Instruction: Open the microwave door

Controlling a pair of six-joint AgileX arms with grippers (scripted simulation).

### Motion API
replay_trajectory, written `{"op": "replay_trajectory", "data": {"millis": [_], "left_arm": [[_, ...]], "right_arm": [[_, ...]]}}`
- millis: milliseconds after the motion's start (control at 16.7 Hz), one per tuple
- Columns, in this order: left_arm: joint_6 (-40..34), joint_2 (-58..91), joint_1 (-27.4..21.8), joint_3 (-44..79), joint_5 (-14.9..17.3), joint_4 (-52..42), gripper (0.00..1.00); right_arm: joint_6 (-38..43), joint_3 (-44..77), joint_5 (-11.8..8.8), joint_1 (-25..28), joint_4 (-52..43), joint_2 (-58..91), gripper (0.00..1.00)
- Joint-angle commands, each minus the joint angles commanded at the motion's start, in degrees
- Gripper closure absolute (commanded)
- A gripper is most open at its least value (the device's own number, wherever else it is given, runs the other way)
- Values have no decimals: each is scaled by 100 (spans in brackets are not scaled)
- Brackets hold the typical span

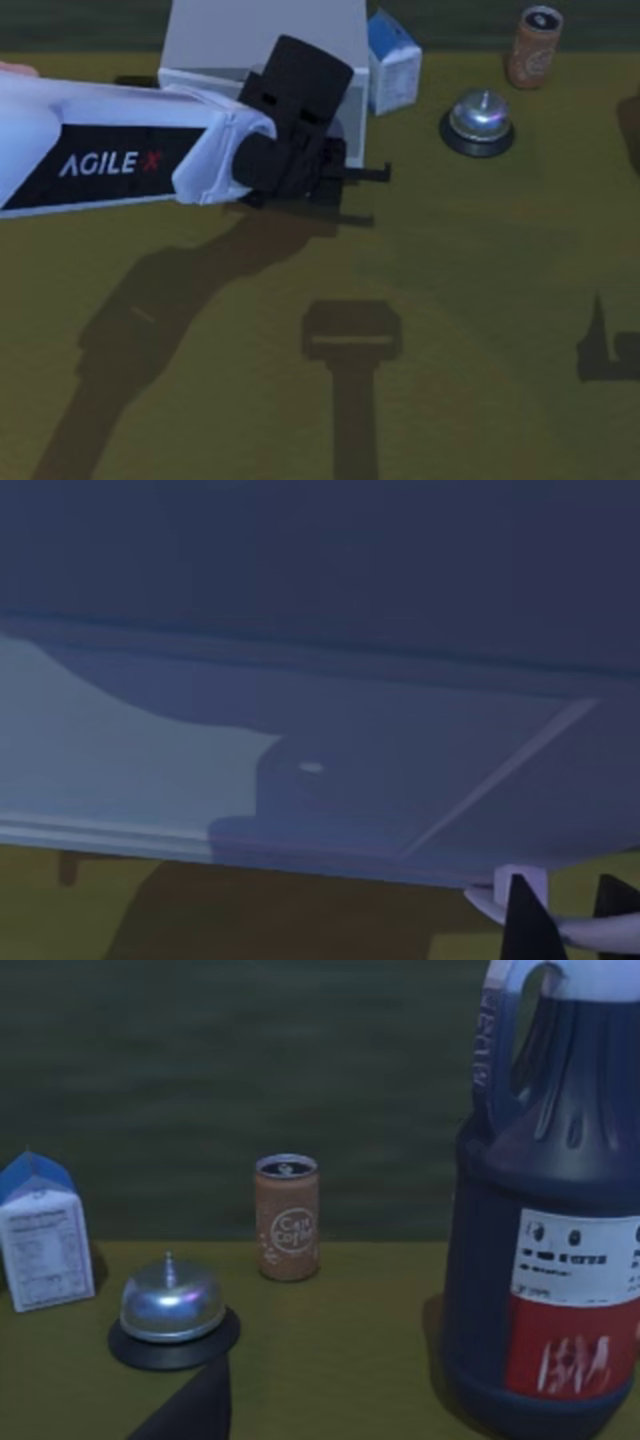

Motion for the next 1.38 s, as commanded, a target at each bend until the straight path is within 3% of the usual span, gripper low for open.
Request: {"op": "replay_trajectory", "data": {"millis": [360, 1380], "left_arm": [[278, -199, 93, -266, 165, 162, 100], [280, -200, 94, -268, 166, 163, 100]], "right_arm": [[0, 0, 0, 0, 0, 0, 0], [0, 0, 0, 0, 0, 0, 0]]}}
